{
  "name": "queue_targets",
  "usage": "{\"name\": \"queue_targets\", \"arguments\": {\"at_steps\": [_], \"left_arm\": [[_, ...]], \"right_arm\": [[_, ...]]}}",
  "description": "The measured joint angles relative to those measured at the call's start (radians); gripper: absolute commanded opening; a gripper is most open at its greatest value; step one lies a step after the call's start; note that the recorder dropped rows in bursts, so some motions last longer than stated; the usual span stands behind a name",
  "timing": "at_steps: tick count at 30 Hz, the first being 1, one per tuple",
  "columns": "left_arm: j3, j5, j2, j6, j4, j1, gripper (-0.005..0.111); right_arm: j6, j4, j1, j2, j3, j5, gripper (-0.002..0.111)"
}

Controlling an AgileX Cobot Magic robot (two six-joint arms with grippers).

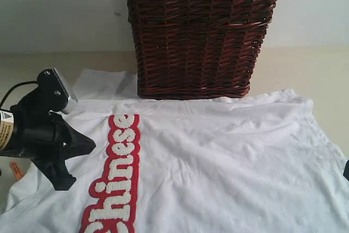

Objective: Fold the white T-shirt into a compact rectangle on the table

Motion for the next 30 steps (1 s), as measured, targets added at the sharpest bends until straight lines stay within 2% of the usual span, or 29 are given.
{"name": "queue_targets", "arguments": {"at_steps": [9,13,14,20,23,25,27,30], "left_arm": [[0.004,-0.377,-0.111,-0.283,0.001,0.000,0.000],[0.004,-0.686,-0.150,-0.332,0.001,0.000,0.000],[0.004,-0.726,-0.160,-0.333,0.001,0.000,0.000],[-0.019,-0.791,-0.190,-0.340,0.004,0.000,0.000],[-0.040,-0.768,-0.195,-0.316,0.004,0.000,0.000],[-0.061,-0.669,-0.197,-0.238,0.006,0.000,0.000],[-0.080,-0.462,-0.204,-0.182,0.009,0.000,0.000],[-0.089,-0.035,-0.208,-0.148,-0.060,0.000,0.000]], "right_arm": [[0.000,0.000,0.000,0.000,0.000,0.000,0.035],[0.000,0.000,0.000,0.000,0.000,0.000,0.035],[0.000,0.000,0.000,0.000,0.000,0.000,0.035],[0.000,0.000,0.000,0.000,0.000,0.000,0.035],[0.000,0.000,0.000,0.000,0.000,0.000,0.035],[0.000,0.000,0.000,0.000,0.000,0.000,0.035],[0.000,0.000,0.000,0.000,0.000,0.000,0.035],[0.000,0.000,0.000,0.000,0.000,0.000,0.035]]}}
